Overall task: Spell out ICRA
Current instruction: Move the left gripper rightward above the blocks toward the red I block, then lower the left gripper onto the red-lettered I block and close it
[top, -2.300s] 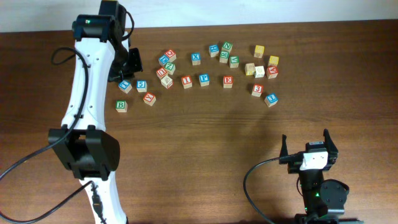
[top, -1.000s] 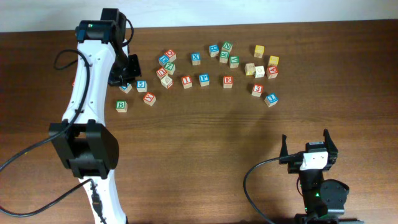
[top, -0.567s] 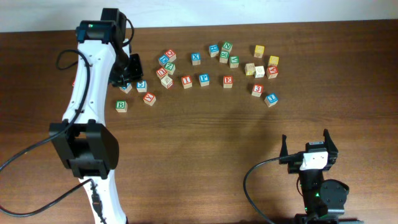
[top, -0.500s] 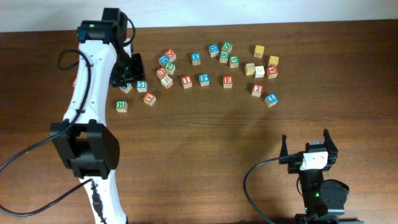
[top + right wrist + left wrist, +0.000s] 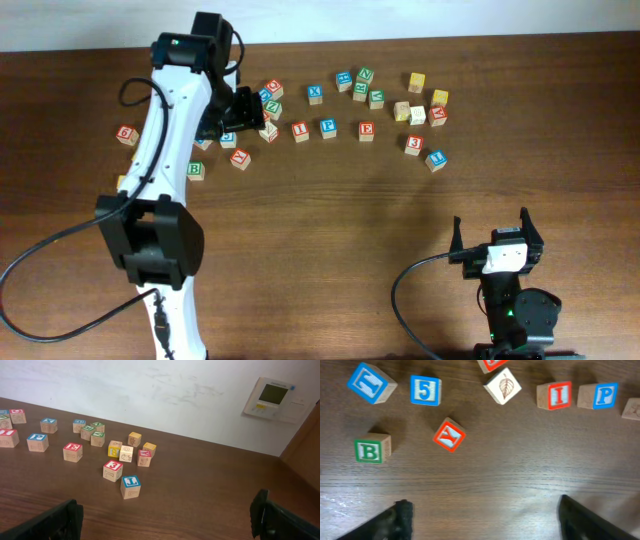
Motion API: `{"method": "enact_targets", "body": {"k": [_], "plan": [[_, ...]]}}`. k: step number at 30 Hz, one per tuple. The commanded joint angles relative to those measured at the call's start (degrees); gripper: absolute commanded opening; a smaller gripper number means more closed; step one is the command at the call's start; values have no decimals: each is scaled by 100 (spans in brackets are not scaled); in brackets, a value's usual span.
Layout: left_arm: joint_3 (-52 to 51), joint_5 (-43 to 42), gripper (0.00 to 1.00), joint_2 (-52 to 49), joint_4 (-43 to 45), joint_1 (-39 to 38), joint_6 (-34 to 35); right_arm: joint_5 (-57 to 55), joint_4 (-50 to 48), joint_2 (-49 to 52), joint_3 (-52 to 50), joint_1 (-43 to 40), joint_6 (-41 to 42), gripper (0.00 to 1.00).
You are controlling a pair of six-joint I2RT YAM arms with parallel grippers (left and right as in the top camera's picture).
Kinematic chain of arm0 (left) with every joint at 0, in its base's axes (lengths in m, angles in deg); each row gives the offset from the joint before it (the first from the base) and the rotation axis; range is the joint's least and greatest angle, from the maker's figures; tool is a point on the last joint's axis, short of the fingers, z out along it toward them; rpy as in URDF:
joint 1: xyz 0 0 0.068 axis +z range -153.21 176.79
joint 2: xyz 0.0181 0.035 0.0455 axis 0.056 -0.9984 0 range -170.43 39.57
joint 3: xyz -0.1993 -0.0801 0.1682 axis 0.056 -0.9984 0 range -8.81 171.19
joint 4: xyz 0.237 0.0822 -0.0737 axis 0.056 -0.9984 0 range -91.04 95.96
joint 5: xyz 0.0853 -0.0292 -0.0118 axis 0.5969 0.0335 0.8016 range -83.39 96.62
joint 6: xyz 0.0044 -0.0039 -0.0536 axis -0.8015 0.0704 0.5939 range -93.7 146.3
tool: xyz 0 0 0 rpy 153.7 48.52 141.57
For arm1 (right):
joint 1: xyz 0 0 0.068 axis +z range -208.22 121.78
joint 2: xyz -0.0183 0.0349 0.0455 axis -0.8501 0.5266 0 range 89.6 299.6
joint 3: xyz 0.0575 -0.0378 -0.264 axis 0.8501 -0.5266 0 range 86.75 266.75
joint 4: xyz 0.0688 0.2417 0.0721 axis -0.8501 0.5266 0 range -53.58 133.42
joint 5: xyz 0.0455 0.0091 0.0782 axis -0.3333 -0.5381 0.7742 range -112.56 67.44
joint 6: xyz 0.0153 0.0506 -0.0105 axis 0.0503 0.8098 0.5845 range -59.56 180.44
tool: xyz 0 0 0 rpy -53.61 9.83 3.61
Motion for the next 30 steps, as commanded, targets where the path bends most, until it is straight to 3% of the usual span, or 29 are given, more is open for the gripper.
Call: {"method": "enact_targets", "body": {"k": [1, 17, 19, 21, 22, 24, 30], "plan": [[-24, -61, 88, -52, -2, -122, -20, 50, 24, -33, -31, 0, 22, 98], [-24, -61, 93, -52, -284, -179, -20, 48, 24, -33, -31, 0, 22, 98], [-24, -59, 83, -52, -315, -177, -22, 50, 24, -33, -31, 0, 22, 98], [-24, -59, 52, -52, -319, -179, -20, 50, 24, -33, -31, 0, 22, 98], [-24, -59, 26, -50, -332, -177, -20, 50, 24, -33, -31, 0, 22, 98], [-24, -59, 0, -52, -348, -179, -22, 48, 24, -33, -31, 0, 22, 99], [-24, -83, 0, -52, -199, -356, -17, 50, 24, -33, -31, 0, 22, 98]]}}
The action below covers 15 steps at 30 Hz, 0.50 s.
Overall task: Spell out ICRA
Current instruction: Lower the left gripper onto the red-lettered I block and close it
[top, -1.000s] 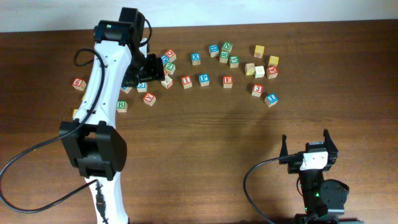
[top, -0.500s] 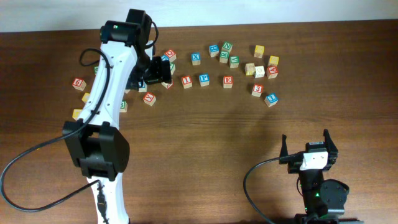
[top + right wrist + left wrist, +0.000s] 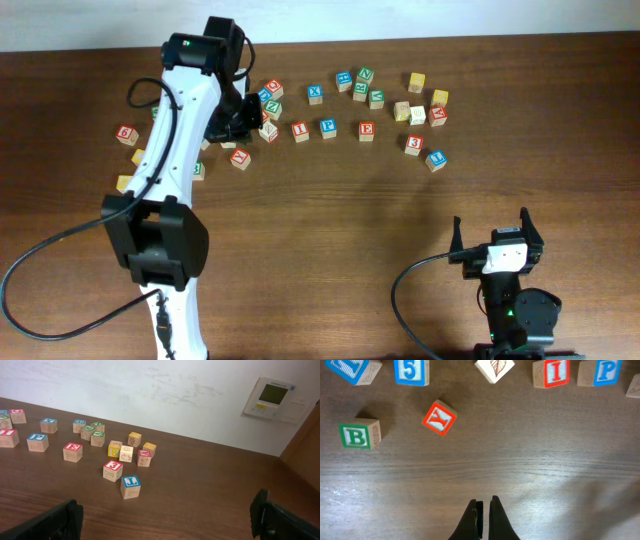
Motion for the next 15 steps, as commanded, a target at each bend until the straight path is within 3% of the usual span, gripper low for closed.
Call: {"method": "enact_targets", "body": {"k": [1, 11, 15], "plan": [[-24, -61, 0, -52, 116, -236, -4, 50, 24, -33, -31, 0, 24, 98], [-24, -39, 0, -52, 481, -868, -2, 50, 24, -33, -31, 0, 24, 98], [-24, -28, 1, -52, 627, -898, 391, 50, 24, -33, -31, 0, 24, 98]]}}
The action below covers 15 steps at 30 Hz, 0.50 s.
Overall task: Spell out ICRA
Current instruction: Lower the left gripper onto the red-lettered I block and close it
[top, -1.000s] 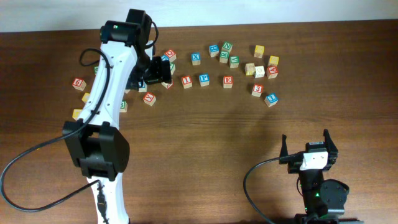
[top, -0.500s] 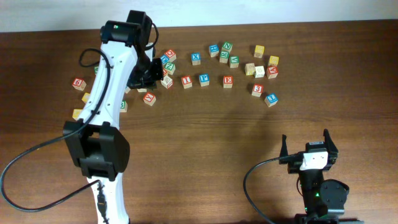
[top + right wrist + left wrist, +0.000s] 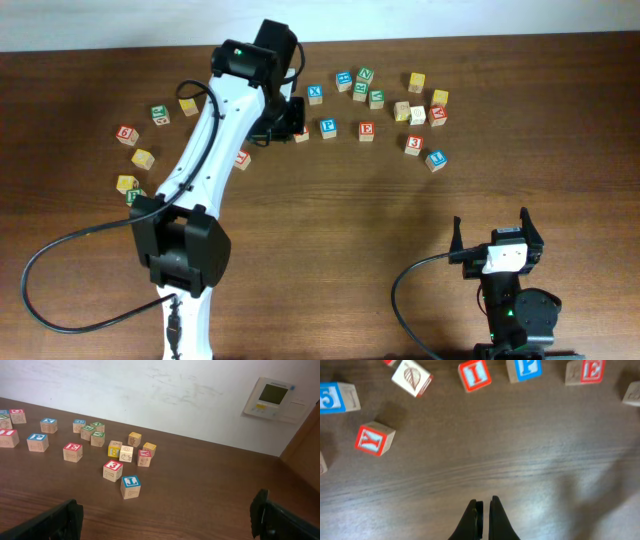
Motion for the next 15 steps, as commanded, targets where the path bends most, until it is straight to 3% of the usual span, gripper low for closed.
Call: {"method": "enact_targets", "body": {"k": [1, 4, 6, 8, 9, 15], "plan": [[-24, 15, 4, -52, 138, 4, 442, 50, 24, -33, -31, 0, 22, 98], [-24, 308, 10, -52, 236, 4, 752, 50, 24, -33, -31, 0, 22, 98], [-24, 476, 29, -52, 302, 4, 868, 50, 24, -33, -31, 0, 22, 98], [-24, 505, 38, -52, 378, 2, 870, 50, 24, -33, -31, 0, 22, 98], [-24, 505, 53, -52, 426, 2, 870, 50, 24, -33, -31, 0, 22, 98], [-24, 638, 74, -162, 852, -2, 1178, 50, 24, -33, -31, 0, 22, 98]]}}
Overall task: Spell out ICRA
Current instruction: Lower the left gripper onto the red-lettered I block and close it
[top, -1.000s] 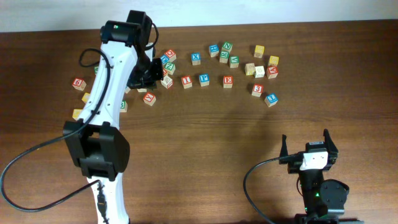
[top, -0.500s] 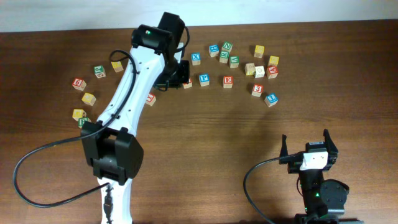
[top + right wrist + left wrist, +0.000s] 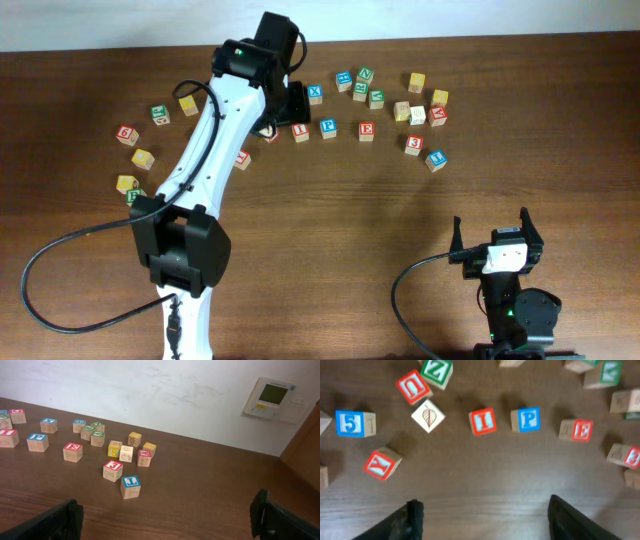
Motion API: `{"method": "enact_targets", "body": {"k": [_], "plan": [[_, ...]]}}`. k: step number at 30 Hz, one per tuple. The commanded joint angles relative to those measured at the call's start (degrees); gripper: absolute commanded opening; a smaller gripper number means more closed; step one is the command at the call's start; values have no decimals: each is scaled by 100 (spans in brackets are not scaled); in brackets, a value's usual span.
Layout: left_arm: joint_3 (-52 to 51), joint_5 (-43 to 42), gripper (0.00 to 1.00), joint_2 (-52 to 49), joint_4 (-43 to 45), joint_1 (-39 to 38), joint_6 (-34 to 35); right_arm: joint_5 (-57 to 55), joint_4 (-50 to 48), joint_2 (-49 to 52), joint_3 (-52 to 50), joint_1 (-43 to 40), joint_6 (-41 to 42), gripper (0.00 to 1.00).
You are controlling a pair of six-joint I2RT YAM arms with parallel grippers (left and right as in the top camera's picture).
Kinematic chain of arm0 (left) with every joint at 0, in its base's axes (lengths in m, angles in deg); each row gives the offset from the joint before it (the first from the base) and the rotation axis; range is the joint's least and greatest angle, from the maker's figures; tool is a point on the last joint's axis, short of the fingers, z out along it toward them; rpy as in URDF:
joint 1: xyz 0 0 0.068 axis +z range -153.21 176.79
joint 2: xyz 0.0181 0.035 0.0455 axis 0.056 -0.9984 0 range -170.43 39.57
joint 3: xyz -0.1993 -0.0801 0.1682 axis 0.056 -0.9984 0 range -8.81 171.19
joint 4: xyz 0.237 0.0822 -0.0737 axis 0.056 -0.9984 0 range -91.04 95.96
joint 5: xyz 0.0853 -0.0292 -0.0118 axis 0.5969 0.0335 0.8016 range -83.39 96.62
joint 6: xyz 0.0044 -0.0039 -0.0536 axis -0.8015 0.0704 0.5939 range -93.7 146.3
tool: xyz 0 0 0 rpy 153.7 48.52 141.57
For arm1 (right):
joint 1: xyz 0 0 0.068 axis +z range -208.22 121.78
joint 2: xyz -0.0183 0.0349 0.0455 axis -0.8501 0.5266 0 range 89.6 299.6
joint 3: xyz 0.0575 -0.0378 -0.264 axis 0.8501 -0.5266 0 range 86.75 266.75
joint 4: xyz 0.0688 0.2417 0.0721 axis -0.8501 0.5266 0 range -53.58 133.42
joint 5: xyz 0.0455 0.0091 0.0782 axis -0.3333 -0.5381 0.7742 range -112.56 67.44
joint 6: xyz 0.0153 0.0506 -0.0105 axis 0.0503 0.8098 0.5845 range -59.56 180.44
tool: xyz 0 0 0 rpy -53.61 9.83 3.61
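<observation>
The red I block (image 3: 482, 421) lies on the table in a row with a blue P block (image 3: 525, 419) and a red E block (image 3: 576, 430); overhead this I block (image 3: 300, 131) sits just right of my left wrist. My left gripper (image 3: 485, 516) is open and empty, its fingers (image 3: 412, 517) wide apart, with the I block ahead of the gap. A red block that looks like an A (image 3: 144, 457) lies in the right cluster. My right gripper (image 3: 167, 515) stands open and empty at the near right (image 3: 492, 232). I cannot pick out a C or R block.
A red Y block (image 3: 381, 465), a blue 5 block (image 3: 352, 423), a leaf block (image 3: 428, 416), and red U and green Z blocks surround the I on the left. A 3 block (image 3: 113, 469) and an L block (image 3: 130, 486) lie nearest my right gripper. More blocks are scattered at the far left (image 3: 142, 158).
My left gripper was shut and is now open. It has drawn back and up, so the I block sits mid-view with more blocks showing. The right arm has not moved.
My left gripper was open over the left cluster by the Y and B blocks. A second later it was shut in the same area. Then it was shut farther right, below the I, P and E row. Now it is open facing the I block. No block has moved.
</observation>
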Motion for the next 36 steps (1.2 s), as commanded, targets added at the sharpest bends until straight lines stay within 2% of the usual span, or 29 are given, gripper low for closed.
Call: {"method": "enact_targets", "body": {"k": [1, 17, 21, 23, 28, 30, 31, 34, 36], "plan": [[-22, 256, 74, -192, 155, 2, 385, 50, 24, -33, -31, 0, 22, 98], [-22, 385, 76, -688, 516, 2, 398, 50, 24, -33, -31, 0, 22, 98], [-22, 444, 72, -691, 887, 2, 398, 50, 24, -33, -31, 0, 22, 98], [-22, 446, 63, -691, 1071, 4, 398, 50, 24, -33, -31, 0, 22, 98], [-22, 444, 12, -815, 1246, 2, 398, 50, 24, -33, -31, 0, 22, 98], [-22, 444, 7, -938, 1246, 2, 398, 50, 24, -33, -31, 0, 22, 98], [-22, 442, 8, -997, 1246, 2, 398, 50, 24, -33, -31, 0, 22, 98], [-22, 439, 24, -1152, 1266, 2, 396, 50, 24, -33, -31, 0, 22, 98], [-22, 435, 46, -1198, 1309, 2, 398, 50, 24, -33, -31, 0, 22, 98]]}}
